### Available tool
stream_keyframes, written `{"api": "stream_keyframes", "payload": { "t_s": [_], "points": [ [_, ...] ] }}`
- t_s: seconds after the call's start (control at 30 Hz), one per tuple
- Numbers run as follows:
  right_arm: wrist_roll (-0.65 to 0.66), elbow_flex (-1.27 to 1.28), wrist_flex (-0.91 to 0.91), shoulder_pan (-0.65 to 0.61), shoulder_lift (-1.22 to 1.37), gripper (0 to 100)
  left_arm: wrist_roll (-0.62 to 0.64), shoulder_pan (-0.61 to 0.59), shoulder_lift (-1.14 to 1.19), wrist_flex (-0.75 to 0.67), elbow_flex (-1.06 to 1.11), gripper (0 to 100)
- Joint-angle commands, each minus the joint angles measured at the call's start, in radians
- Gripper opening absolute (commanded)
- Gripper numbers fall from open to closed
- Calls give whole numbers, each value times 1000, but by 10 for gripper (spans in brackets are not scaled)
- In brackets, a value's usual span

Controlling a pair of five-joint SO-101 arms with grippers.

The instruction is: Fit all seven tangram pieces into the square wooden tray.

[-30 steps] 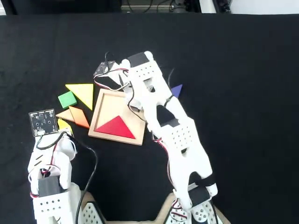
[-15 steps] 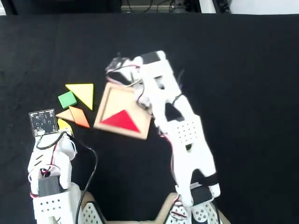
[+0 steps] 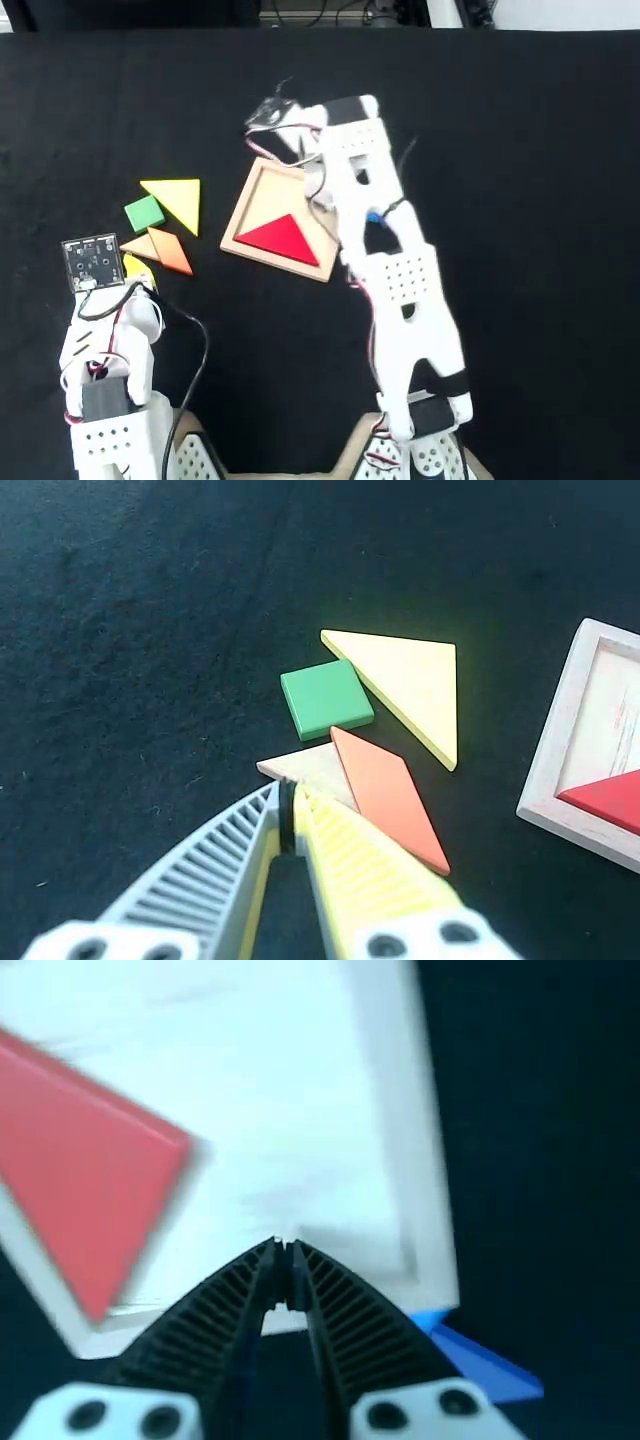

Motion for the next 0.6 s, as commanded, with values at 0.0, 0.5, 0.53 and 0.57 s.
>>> {"api": "stream_keyframes", "payload": {
  "t_s": [0.0, 0.5, 0.53, 0.57],
  "points": [
    [-14, -137, 8, -57, -31, 16, 11, -13, -9, -18, -8, 30],
    [129, -211, -127, -63, 90, 248, 11, -13, -9, -26, -4, 30],
    [138, -211, -143, -63, 91, 230, 11, -13, -9, -26, -4, 30],
    [143, -211, -157, -58, 91, 214, 11, -13, -9, -26, -4, 30]
  ]
}}
